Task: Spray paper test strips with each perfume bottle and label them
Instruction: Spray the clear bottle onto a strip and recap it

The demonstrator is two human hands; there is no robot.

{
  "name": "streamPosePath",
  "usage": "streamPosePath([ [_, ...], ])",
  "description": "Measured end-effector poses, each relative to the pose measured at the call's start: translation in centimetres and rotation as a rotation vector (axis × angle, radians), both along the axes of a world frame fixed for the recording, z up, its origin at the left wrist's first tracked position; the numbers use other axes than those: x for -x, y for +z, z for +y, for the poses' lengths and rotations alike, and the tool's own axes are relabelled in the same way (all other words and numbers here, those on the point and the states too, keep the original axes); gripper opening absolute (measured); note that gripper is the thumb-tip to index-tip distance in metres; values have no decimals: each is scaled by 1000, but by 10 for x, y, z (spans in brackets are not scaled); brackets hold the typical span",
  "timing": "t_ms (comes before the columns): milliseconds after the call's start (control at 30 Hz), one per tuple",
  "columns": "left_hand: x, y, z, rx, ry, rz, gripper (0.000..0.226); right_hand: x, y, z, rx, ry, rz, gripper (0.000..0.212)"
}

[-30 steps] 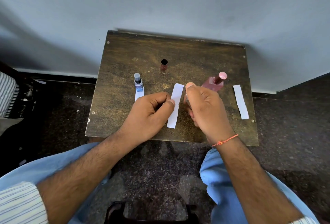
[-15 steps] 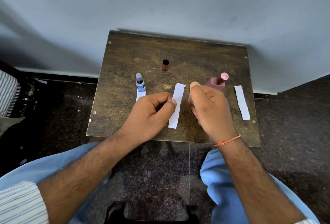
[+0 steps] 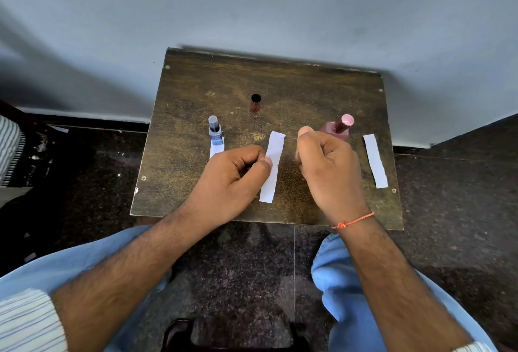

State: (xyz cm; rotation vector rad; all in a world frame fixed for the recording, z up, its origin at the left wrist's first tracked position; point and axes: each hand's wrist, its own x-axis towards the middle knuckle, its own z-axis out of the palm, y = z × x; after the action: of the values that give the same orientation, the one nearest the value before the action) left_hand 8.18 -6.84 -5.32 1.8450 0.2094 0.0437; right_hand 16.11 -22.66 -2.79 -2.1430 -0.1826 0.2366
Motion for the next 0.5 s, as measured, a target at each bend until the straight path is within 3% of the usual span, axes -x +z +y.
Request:
streamPosePath([
  [500, -2, 0, -2, 3, -1, 7, 39, -3, -2, -2, -24, -15, 32, 63],
])
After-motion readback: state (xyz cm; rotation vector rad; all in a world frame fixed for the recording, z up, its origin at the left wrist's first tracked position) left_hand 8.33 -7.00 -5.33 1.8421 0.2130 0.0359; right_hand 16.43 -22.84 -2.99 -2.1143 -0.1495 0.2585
